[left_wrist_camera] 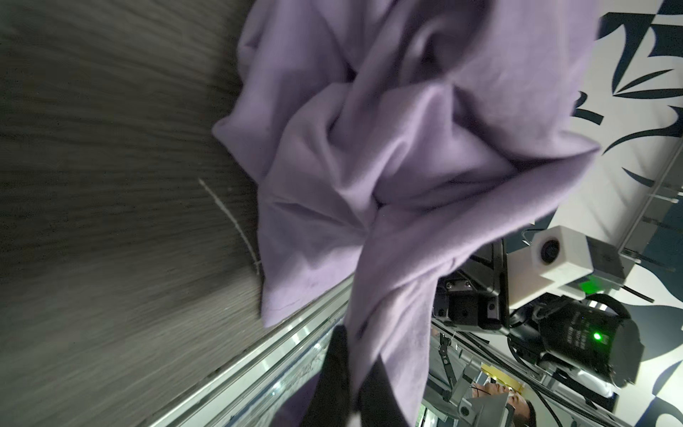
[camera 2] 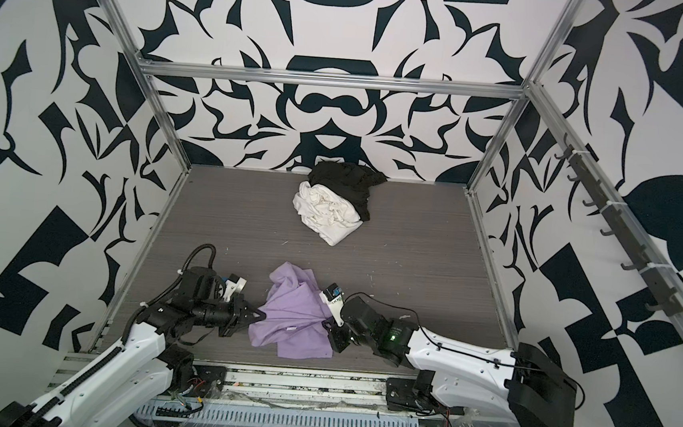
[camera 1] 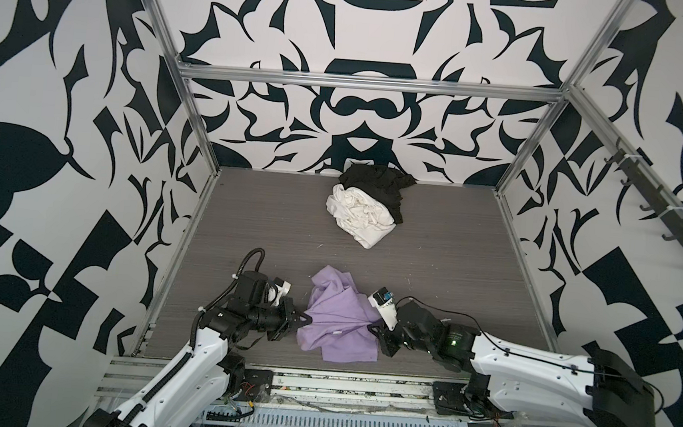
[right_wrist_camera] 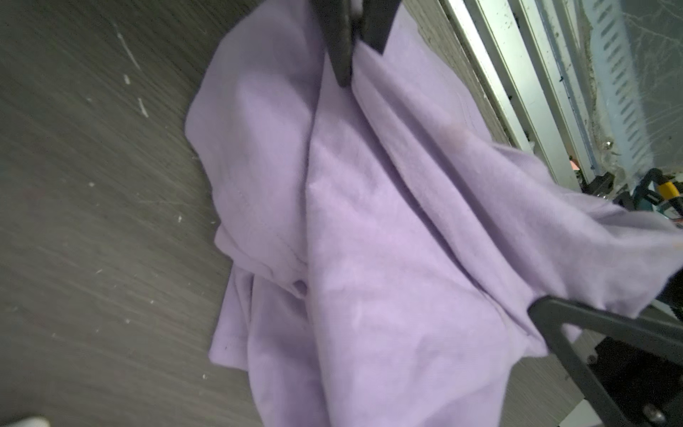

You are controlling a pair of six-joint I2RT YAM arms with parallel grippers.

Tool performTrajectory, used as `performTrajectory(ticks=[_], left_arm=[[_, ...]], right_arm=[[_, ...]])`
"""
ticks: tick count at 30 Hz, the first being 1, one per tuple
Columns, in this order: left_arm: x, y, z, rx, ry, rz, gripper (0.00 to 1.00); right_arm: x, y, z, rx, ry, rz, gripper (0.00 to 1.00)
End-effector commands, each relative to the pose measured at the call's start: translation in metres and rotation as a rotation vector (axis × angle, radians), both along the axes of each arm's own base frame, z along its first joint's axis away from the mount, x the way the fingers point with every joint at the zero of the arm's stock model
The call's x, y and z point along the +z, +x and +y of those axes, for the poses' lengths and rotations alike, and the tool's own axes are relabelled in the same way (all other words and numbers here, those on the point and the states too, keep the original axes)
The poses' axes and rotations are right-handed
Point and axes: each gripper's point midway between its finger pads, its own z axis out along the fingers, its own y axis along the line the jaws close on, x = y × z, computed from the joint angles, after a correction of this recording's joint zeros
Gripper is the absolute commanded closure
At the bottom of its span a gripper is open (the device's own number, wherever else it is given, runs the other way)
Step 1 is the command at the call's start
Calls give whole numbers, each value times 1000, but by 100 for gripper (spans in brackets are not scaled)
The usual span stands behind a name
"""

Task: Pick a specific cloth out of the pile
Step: 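Lower the lavender shirt with both grippers onto the table near the robot, then open both grippers and draw them back from the lavender shirt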

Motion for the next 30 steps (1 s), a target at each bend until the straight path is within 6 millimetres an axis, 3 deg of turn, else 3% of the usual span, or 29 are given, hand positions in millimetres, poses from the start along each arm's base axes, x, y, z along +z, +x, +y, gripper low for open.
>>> performTrajectory(ticks=[1, 5, 8, 15, 21, 24, 26, 28, 30], left_arm=[[-26, -7, 13, 43, 91, 65, 90], [-28, -3, 12, 30, 95, 47, 57], [-18, 3, 10, 16, 90, 7, 40], [4, 18, 12, 34, 115, -87, 30], [29, 45, 32, 65, 291, -255, 9], [44, 76, 65, 134, 525, -411, 2], [49, 105, 112, 311, 778, -486, 0], [59, 124, 149, 476, 962, -554, 1], [56, 137, 164, 520, 1060, -635, 3]], right_arm=[[-37, -5, -21, -106, -87, 112, 95], [-44, -5, -18, -94, -106, 126, 80], [-38, -7, -16, -78, -99, 133, 68], [-7, -7, -31, -105, -75, 82, 53], [45, 7, -48, -136, -46, -85, 49], [64, 34, -68, -201, -130, -295, 43], [90, 64, -87, -340, -183, -461, 36], [110, 88, -96, -373, -216, -593, 31], [112, 114, -110, -383, -296, -703, 31]])
